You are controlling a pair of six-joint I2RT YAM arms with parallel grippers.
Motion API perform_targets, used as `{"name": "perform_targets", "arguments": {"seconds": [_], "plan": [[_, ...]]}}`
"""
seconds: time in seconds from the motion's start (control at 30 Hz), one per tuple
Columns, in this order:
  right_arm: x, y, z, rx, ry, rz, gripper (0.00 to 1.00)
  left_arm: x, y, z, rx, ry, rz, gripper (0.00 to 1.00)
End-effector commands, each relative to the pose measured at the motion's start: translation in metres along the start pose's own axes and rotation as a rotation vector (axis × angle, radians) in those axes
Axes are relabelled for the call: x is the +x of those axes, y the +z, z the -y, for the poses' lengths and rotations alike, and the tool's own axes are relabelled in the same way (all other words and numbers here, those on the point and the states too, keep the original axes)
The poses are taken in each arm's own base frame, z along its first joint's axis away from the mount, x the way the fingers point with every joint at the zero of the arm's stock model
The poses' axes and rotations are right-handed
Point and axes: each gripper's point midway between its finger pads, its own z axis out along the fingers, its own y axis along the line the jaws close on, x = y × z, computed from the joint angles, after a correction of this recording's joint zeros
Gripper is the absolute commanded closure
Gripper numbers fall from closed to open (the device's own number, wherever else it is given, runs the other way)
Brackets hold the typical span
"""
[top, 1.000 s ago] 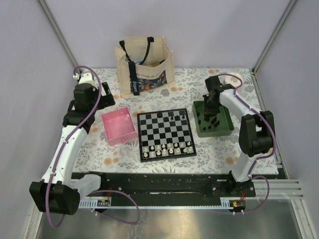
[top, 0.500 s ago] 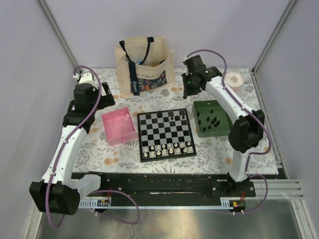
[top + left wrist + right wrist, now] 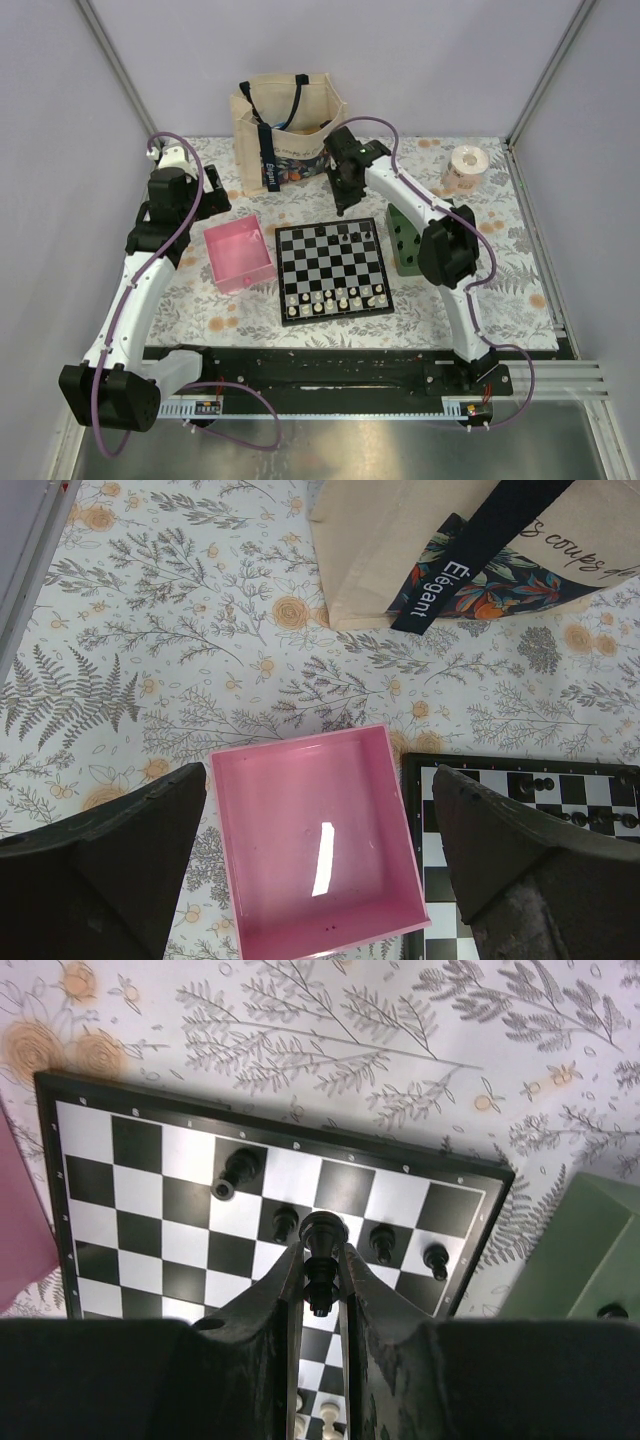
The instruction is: Set up the chess pieces on the board
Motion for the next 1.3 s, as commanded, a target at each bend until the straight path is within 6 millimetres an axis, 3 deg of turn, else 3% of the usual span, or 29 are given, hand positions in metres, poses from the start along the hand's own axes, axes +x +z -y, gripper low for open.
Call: {"name": "perform_targets", "arguments": {"seconds": [0.0,0.6,0.97,1.27], "plan": [[-0.010,0.001,-0.013,-0.002,-0.009,0.015,0.92,-0.012,-0.002,0.006,0.028,0.000,0.042,0.01],[0.013,0.039,-0.024,-0.024,-0.027,-0.077,0.92,-0.013,-0.003,0.002,0.013,0.002,0.049,0.01],[0.016,0.050,-0.027,-0.028,-0.020,-0.084,0.91,-0.012,-0.002,0.003,0.017,0.003,0.043,0.01],[0.019,0.051,-0.040,-0.071,-0.022,-0.102,0.91,-0.013,-0.003,0.003,0.014,0.002,0.049,0.01]]}}
